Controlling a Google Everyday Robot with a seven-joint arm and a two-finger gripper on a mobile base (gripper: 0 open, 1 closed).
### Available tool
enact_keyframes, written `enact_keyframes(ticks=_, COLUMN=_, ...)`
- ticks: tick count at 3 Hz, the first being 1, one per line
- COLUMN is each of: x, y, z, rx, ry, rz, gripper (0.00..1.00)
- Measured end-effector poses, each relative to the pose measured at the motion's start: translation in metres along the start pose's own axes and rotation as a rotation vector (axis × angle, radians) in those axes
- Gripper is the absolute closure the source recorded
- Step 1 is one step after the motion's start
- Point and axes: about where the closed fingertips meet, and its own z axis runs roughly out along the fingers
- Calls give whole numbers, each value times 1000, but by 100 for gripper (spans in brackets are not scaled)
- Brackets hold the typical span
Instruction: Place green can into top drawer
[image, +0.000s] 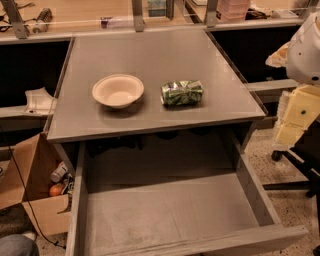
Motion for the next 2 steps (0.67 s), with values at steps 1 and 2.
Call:
enact_keyframes(ticks=1, x=0, y=0, z=0, rx=0, ry=-1, rz=0, gripper=0)
enact_keyframes(ticks=2, x=-12, y=-4, z=4, rx=-2, ry=-23, rz=-19, gripper=0)
